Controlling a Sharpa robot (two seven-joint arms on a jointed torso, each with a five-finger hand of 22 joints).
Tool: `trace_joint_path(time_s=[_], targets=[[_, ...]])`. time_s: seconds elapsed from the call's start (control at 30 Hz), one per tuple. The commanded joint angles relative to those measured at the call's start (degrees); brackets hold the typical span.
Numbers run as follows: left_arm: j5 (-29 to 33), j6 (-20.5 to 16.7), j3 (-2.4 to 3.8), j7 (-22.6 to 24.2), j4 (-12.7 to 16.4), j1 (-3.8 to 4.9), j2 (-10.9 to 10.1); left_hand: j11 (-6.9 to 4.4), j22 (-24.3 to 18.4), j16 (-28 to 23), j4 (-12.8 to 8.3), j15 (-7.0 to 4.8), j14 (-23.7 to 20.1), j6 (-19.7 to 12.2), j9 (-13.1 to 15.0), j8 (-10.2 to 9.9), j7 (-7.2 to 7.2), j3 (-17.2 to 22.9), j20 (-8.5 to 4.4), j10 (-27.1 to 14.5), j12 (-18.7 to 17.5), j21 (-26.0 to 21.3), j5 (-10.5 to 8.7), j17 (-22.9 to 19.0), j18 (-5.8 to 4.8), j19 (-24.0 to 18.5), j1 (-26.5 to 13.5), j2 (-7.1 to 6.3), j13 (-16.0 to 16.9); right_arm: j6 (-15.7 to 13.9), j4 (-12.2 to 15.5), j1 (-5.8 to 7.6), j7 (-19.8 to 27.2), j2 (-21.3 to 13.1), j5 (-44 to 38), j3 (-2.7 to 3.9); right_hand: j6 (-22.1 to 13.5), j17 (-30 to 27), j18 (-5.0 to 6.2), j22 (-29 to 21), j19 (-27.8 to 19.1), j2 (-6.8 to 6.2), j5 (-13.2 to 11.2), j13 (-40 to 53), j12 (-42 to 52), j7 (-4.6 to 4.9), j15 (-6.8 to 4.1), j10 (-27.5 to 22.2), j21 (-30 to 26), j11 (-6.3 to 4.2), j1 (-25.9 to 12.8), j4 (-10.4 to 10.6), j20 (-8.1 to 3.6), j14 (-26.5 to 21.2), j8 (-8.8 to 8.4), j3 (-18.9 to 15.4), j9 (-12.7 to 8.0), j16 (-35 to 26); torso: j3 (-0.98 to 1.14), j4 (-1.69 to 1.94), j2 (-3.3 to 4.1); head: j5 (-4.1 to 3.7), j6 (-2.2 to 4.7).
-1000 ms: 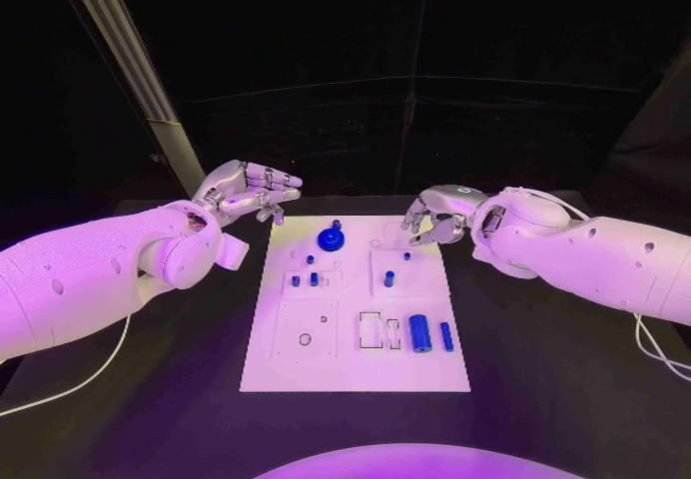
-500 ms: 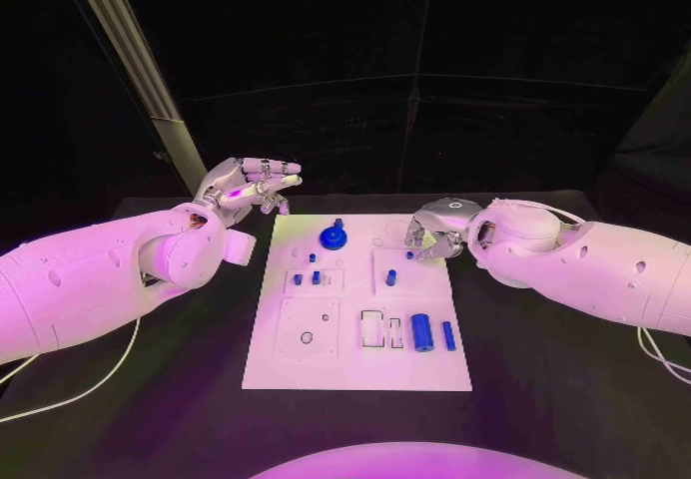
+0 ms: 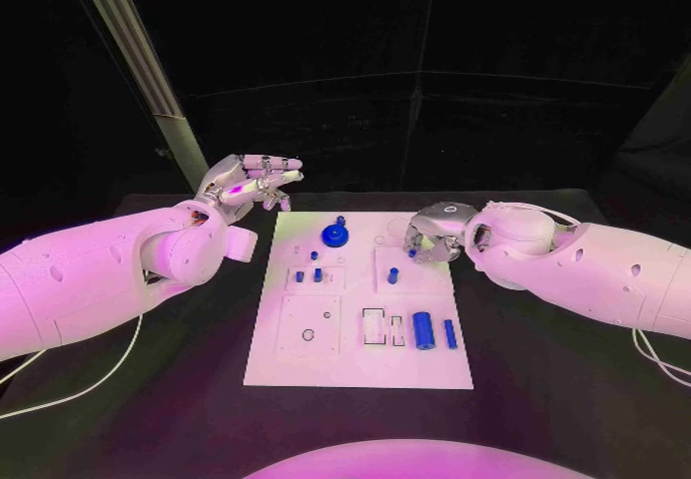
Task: Assemble the parts on the task board
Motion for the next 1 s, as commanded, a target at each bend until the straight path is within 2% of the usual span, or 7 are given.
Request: trace_joint_path(time_s=[0.03, 0.23, 0.37, 0.67, 0.83, 1.0], targets=[[0.64, -0.24, 0.03, 1.12, 0.07, 0.07, -0.03, 0.02, -0.08, -0.13, -0.05, 0.04, -0.34, 0.15, -0.04, 0.38, 0.03, 0.28, -0.03, 0.44, 0.35, -0.36, 0.32, -0.1, 0.4, -0.46, -0.25, 0.2, 0.08, 0.55, 0.14, 0.01, 1.02, 0.18, -0.4, -0.01, 0.53, 0.61, -0.57, 1.19, 0.56, 0.23, -0.38, -0.4, -0.39, -0.04, -0.26, 0.7, 1.0, 0.07, -0.05, -0.13, 0.08, 2.83, -0.23, 1.18, 0.06, 0.77, 0.03, -0.02, 0.01, -0.01, -0.01], [0.64, -0.28, 0.03, 0.91, 0.02, 0.07, -0.01, 0.03, -0.12, -0.18, -0.12, 0.04, -0.4, 0.15, -0.04, 0.41, 0.06, 0.32, -0.05, 0.42, 0.41, -0.41, 0.32, -0.19, 0.4, -0.48, -0.16, 0.22, 0.08, 1.21, -0.14, -0.02, 1.12, 0.47, -0.11, -0.01, 1.48, 2.03, -0.87, 4.0, 0.69, -0.22, -1.51, -0.69, -1.2, 0.04, -0.22, 2.11, 3.45, 0.1, -0.62, -0.59, 0.21, 2.84, -0.31, 5.27, 0.07, 2.77, 0.02, -0.01, -0.02, -0.12, -0.06], [0.64, -0.29, 0.03, 0.74, -0.01, 0.07, 0.03, 0.04, -0.14, -0.21, -0.15, 0.04, -0.42, 0.13, -0.05, 0.41, 0.09, 0.32, -0.05, 0.39, 0.43, -0.44, 0.32, -0.23, 0.39, -0.48, -0.13, 0.21, 0.07, 1.87, -0.5, -0.02, 1.15, 0.69, 0.04, -0.01, 1.98, 2.36, -0.92, 5.07, 0.37, -0.31, -3.48, -0.67, -1.9, 0.13, -0.17, 2.82, 4.54, 0.09, -1.13, -1.24, 0.27, 2.69, -0.36, 9.01, 0.07, 3.49, 0.02, -0.03, -0.02, -0.11, -0.12], [0.64, -0.42, 0.03, 0.38, -0.04, 0.07, 0.03, 0.1, -0.19, -0.27, -0.23, 0.05, -0.48, 0.04, -0.07, 0.4, 0.18, 0.32, -0.06, 0.29, 0.47, -0.5, 0.32, -0.35, 0.38, -0.49, -0.08, 0.15, 0.05, 3.13, -1.06, -0.04, 0.67, 1.06, 0.12, 0.0, 3.33, 3.16, -1.33, 8.66, 0.63, -0.51, -4.34, -0.56, -2.77, 0.05, -0.45, 4.63, 7.51, 0.05, -1.81, -3.73, 0.34, 2.66, -0.16, 15.9, 0.24, 4.99, 0.01, -0.01, -0.02, -0.17, -0.22], [0.64, -0.43, 0.03, 0.15, -0.1, 0.07, 0.01, 0.15, -0.23, -0.29, -0.27, 0.08, -0.5, -0.03, -0.09, 0.39, 0.27, 0.31, -0.06, 0.2, 0.49, -0.55, 0.32, -0.4, 0.37, -0.49, -0.07, 0.1, 0.03, 1.62, -0.88, -0.05, 0.56, 1.03, 0.08, 0.0, 3.96, 3.01, -1.48, 10.34, 0.54, -1.38, -4.43, -0.54, -3.6, 0.1, -0.46, 5.63, 9.12, 0.07, -3.99, -5.43, 0.37, 2.52, -0.25, 20.13, 0.29, 5.45, 0.01, -0.04, -0.05, -0.23, -0.26], [0.64, -0.51, 0.03, 0.01, -0.16, 0.07, -0.11, 0.17, -0.24, -0.3, -0.28, 0.08, -0.51, -0.05, -0.09, 0.39, 0.3, 0.3, -0.06, 0.17, 0.5, -0.56, 0.32, -0.42, 0.37, -0.49, -0.07, 0.09, 0.03, -1.89, 0.24, -0.06, 0.71, 0.27, 0.42, 0.01, 4.25, 2.31, -1.59, 11.43, 0.65, -1.95, -4.31, -0.52, -3.94, 0.12, -0.49, 6.0, 10.02, -0.04, -5.17, -6.21, 0.36, 2.4, -0.25, 21.54, 0.32, 5.17, 0.02, -0.06, -0.07, -0.36, -0.25]])
